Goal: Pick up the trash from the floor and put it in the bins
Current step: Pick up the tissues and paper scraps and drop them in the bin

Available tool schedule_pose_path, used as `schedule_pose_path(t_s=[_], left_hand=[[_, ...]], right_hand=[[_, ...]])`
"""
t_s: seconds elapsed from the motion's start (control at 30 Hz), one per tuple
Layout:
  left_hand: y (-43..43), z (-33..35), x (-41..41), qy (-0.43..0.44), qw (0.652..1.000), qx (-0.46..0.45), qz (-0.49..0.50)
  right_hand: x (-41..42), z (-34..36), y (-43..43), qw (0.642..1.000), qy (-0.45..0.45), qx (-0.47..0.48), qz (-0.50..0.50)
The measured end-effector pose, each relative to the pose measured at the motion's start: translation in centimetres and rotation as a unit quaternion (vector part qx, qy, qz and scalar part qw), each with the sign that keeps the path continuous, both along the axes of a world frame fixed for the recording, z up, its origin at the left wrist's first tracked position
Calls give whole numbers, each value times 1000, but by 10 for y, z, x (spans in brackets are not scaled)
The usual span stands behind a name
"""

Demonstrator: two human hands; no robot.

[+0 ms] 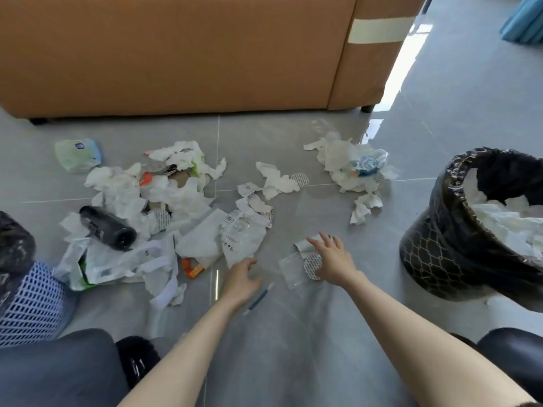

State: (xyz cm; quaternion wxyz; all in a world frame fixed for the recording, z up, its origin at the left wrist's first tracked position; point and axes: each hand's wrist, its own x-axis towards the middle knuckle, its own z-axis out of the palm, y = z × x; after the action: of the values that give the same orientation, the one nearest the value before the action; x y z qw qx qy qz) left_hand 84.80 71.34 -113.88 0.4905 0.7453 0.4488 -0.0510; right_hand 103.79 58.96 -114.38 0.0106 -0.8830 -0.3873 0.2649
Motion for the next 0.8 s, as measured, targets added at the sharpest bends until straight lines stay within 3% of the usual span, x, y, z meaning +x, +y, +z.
schedule_pose_path(t_s=[0.1, 0.3, 0.47, 0.63, 0.8], left_hand=[[4, -8, -4, 2, 999, 52, -3], [32, -11, -10, 15, 969, 246, 18], [61, -11, 10, 117, 969, 217, 4], [72, -22, 19, 158, 974, 160, 19], [58, -25, 21, 134, 955, 265, 20]], right_hand=[[2, -10, 10, 998, -10, -52, 42], [3, -17, 22, 997, -36, -47, 58], [-9, -24, 20, 998, -28, -43, 36], [-17, -29, 17, 998, -50, -44, 21], [-21, -29, 17, 998, -46, -36, -5]])
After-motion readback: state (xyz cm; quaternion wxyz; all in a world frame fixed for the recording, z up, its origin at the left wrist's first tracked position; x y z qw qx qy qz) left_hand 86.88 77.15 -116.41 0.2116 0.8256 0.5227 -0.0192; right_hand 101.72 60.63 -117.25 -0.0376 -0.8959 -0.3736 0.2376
